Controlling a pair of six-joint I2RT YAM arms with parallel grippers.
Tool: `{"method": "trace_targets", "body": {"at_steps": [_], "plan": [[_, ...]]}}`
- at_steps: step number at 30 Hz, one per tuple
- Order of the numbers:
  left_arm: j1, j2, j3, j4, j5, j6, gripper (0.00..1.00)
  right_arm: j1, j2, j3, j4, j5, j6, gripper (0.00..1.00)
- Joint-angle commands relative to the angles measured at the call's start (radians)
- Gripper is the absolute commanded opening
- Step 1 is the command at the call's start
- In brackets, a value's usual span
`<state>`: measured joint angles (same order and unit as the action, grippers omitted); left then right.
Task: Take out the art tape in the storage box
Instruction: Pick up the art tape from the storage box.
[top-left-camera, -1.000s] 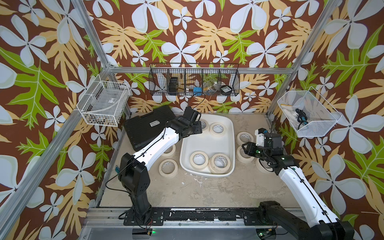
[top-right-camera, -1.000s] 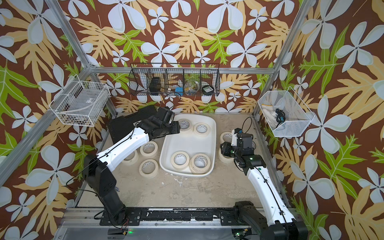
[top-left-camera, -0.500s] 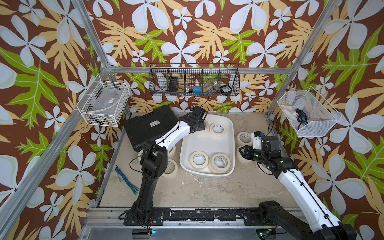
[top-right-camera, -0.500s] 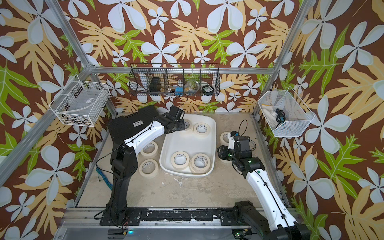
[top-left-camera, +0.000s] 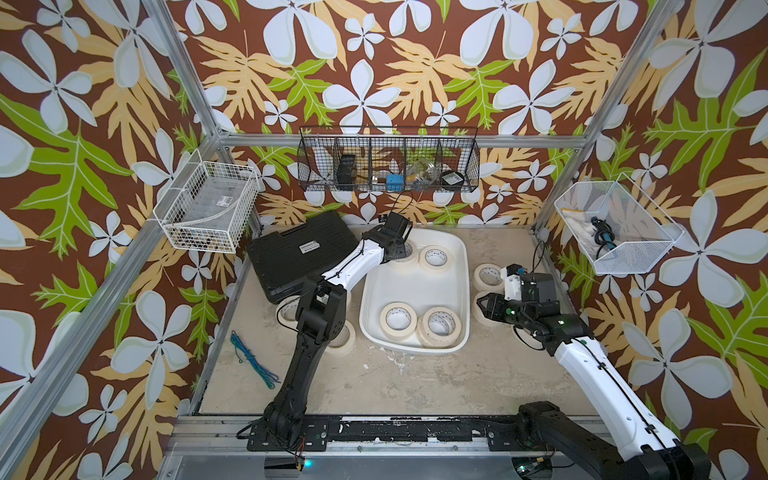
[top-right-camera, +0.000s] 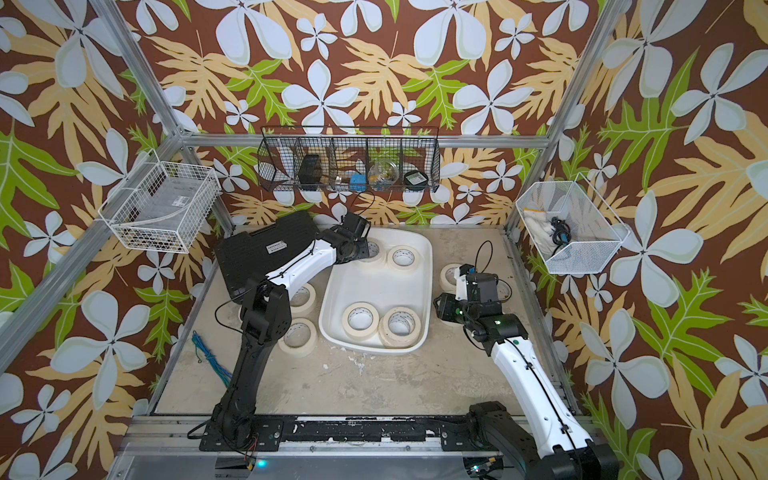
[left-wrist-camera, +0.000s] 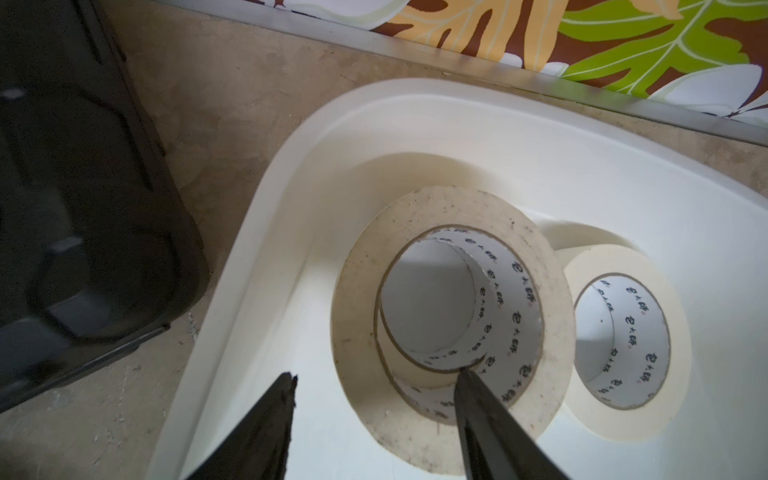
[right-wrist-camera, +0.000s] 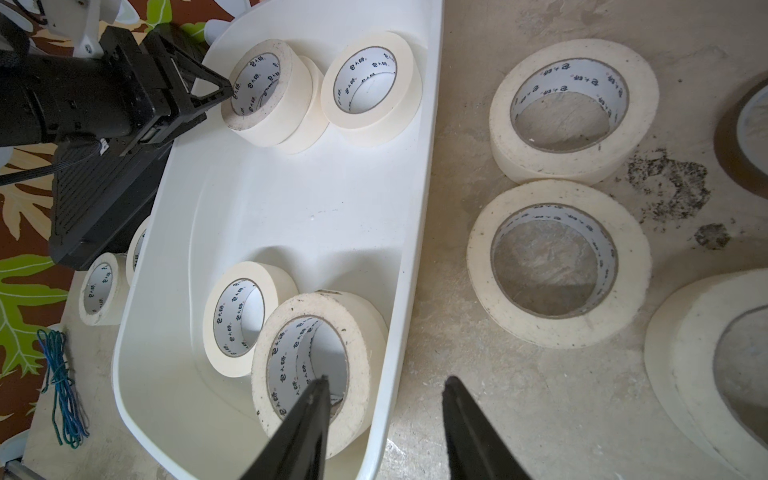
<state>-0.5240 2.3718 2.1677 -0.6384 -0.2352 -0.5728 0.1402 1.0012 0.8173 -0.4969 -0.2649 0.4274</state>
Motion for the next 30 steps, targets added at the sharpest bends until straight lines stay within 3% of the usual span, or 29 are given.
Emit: {"method": "trace_targets", "body": {"at_steps": [1,12,25,30], "plan": [[0.005,0.024,0.026,-0.006,-0.019,0.009,0.65,0.001,0.002,0.003,0.005,-0.004,-0.016,0.48],[0.019,0.082,0.041,0.032,0.012,0.003,0.6,0.002,0.014,0.011,0.004,-0.007,-0.021,0.48],[0.019,0.106,0.086,0.034,0.047,0.022,0.31,0.001,0.02,0.011,0.009,-0.011,-0.022,0.47],[0.015,0.031,0.059,0.02,0.055,0.027,0.23,0.001,0.022,0.011,0.008,-0.012,-0.023,0.47]]}}
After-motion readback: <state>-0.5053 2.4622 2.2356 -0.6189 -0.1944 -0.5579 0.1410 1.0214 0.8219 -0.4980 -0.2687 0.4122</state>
